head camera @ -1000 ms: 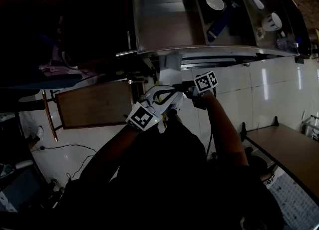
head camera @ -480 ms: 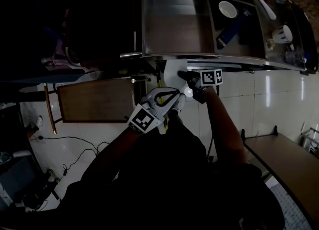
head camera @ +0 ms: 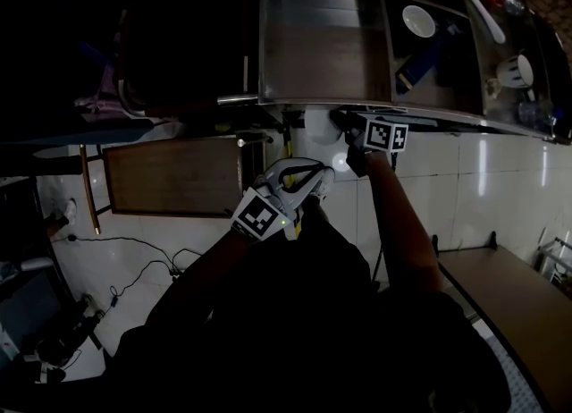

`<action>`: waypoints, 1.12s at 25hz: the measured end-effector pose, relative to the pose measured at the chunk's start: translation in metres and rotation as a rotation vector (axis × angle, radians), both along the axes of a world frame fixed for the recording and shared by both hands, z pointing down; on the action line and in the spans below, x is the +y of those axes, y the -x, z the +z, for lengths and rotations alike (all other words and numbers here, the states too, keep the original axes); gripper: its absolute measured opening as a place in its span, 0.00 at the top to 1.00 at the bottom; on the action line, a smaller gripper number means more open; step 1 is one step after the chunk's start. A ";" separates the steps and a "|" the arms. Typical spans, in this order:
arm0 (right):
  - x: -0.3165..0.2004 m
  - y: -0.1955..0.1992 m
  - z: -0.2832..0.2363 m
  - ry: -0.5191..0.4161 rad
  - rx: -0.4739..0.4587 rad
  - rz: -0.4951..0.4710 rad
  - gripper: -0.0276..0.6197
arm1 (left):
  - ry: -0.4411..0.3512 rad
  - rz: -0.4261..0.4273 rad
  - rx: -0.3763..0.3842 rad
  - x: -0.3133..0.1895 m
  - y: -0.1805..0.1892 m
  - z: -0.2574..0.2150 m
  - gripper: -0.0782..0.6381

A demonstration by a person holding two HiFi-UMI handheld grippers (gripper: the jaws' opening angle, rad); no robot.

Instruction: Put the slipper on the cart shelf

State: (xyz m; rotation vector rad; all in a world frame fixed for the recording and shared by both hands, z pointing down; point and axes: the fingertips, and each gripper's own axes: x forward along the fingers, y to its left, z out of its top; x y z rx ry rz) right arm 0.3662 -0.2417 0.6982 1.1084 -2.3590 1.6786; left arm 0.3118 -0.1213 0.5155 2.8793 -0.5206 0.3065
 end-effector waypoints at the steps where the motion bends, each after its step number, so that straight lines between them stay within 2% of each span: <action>1: -0.003 -0.001 0.000 -0.008 0.003 0.012 0.83 | 0.002 -0.002 -0.001 -0.001 0.000 0.000 0.89; 7: -0.020 -0.011 -0.001 -0.074 0.081 0.091 0.77 | 0.006 -0.007 -0.006 -0.003 0.000 0.003 0.89; 14: -0.039 -0.039 -0.009 -0.182 0.248 0.204 0.56 | 0.010 -0.005 -0.006 -0.003 -0.001 0.004 0.89; 18: -0.039 -0.056 -0.015 -0.215 0.337 0.244 0.55 | 0.004 -0.002 -0.008 -0.004 -0.002 0.003 0.89; 24: -0.022 -0.064 -0.034 -0.263 0.372 0.238 0.55 | -0.009 0.001 0.007 -0.005 -0.001 -0.004 0.89; 28: 0.000 -0.057 -0.053 -0.330 0.397 0.217 0.55 | -0.019 0.009 0.013 -0.005 0.003 -0.010 0.89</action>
